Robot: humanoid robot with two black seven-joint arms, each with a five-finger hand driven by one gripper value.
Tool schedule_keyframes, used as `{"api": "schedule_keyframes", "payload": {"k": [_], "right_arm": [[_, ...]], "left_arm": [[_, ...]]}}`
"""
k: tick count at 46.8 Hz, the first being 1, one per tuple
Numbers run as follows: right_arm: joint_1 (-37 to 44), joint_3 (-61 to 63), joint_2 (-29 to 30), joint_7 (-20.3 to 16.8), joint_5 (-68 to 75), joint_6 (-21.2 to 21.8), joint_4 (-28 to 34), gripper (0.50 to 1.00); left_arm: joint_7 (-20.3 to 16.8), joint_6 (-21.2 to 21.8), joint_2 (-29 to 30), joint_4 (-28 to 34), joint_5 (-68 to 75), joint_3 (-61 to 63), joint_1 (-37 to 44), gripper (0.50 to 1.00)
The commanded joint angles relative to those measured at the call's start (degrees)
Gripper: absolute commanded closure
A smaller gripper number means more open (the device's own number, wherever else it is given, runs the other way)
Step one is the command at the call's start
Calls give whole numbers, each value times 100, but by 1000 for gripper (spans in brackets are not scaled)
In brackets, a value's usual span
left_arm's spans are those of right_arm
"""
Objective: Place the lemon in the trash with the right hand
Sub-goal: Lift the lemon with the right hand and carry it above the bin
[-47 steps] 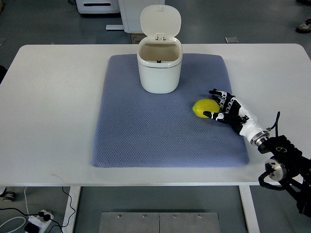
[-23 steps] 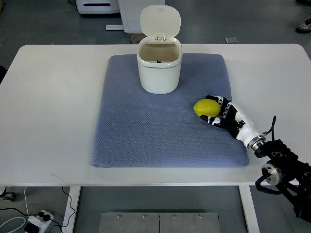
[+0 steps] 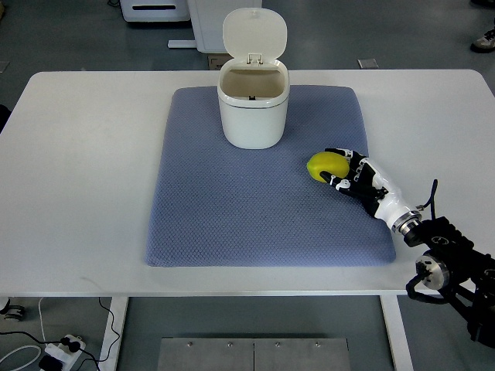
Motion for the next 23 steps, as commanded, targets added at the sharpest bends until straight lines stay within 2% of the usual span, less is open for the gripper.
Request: {"api": "schedule_keyframes", "payload": {"k": [1, 6, 23], "right_arm": [[91, 25, -31, 3, 36, 5, 12, 982], [249, 42, -136, -6, 54, 5, 47, 1000], [662, 60, -479, -76, 194, 14, 118, 1000]], "left_arm": [[0, 0, 0, 0, 0, 0, 0, 500], [0, 0, 0, 0, 0, 0, 0, 500], [0, 0, 0, 0, 0, 0, -9, 500]]}}
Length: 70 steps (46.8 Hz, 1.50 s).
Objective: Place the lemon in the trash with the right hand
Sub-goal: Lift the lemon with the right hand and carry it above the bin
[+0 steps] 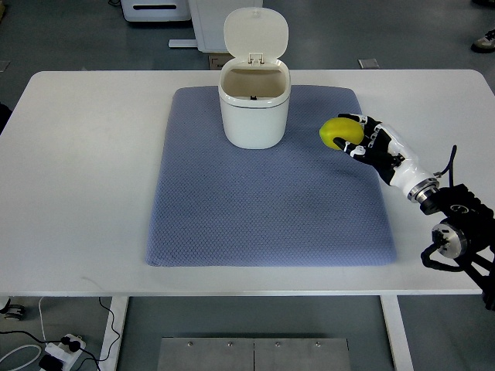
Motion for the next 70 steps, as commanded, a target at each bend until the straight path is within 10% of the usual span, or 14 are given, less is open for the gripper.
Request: {"api": "schedule_keyframes", "payload": {"k": [1, 70], "right_arm": [[94, 5, -65, -10, 17, -3, 15, 1000], [2739, -1761, 488, -1003, 1081, -750, -20, 1000]], "left_arm": [[0, 0, 0, 0, 0, 0, 0, 500], [0, 0, 0, 0, 0, 0, 0, 500]]}}
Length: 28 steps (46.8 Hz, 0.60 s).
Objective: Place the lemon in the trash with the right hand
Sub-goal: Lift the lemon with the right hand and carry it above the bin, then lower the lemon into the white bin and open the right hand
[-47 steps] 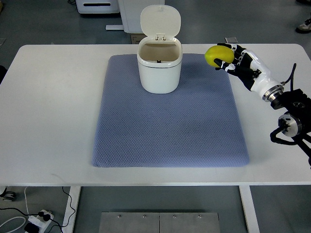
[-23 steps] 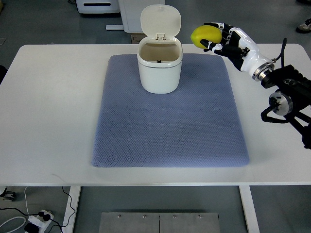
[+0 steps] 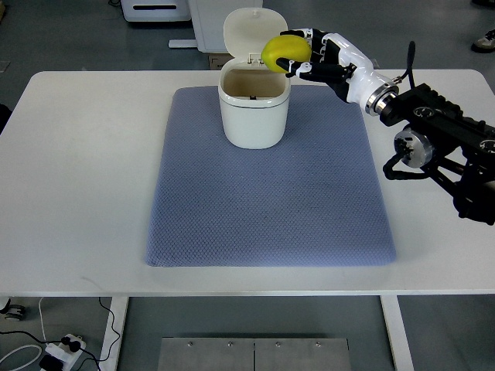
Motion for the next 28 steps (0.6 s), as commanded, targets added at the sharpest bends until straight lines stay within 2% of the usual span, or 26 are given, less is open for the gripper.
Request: {"api": "schedule_keyframes", "payload": {"k": [1, 13, 28], "right_arm": [[68, -98, 110, -76, -1, -131, -11, 1000], [297, -133, 287, -181, 7, -228, -442, 1000], [341, -379, 427, -349, -1, -333, -530, 1000]], "left_arm": [[0, 0, 0, 0, 0, 0, 0, 500], [0, 0, 0, 0, 0, 0, 0, 500], [0, 0, 0, 0, 0, 0, 0, 500]]}}
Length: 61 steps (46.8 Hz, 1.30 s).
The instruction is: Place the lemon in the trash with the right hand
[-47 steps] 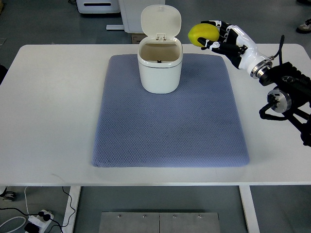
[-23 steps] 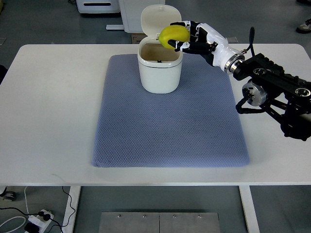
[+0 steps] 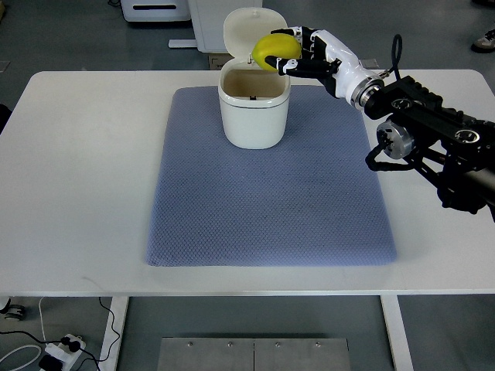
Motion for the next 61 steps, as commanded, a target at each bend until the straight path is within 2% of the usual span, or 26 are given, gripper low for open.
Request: {"api": "schedule_keyframes", "payload": {"k": [1, 16, 17, 22, 27, 30, 35, 41, 43, 50, 61], "right_arm": [[8, -48, 4, -12, 0, -20, -22, 1000], [8, -57, 250, -12, 0, -125, -251, 1000], [8, -57, 250, -12, 0, -125, -251, 990], [8, -57, 250, 14, 8, -125, -251, 877], [8, -57, 250, 23, 8, -125, -251, 808], [16, -57, 250, 23, 8, -125, -251, 750], [17, -57, 250, 23, 8, -116, -251, 689], [17, -57, 250, 23, 52, -116, -251, 584], [43, -57, 250, 23, 87, -116, -251, 534], [69, -57, 250, 23, 166, -99, -233, 507], [87, -48, 233, 23, 175, -81, -216, 505]], "left_arm": [[0, 0, 0, 0, 0, 0, 0, 500], [0, 0, 0, 0, 0, 0, 0, 500], [0, 0, 0, 0, 0, 0, 0, 500], [0, 0, 0, 0, 0, 0, 0, 500], [0, 0, 0, 0, 0, 0, 0, 500], [0, 0, 0, 0, 0, 0, 0, 500], [0, 0, 0, 0, 0, 0, 0, 500], [0, 0, 0, 0, 0, 0, 0, 500], [0, 0, 0, 0, 0, 0, 0, 500], [0, 0, 0, 0, 0, 0, 0, 500], [0, 0, 0, 0, 0, 0, 0, 500]]}}
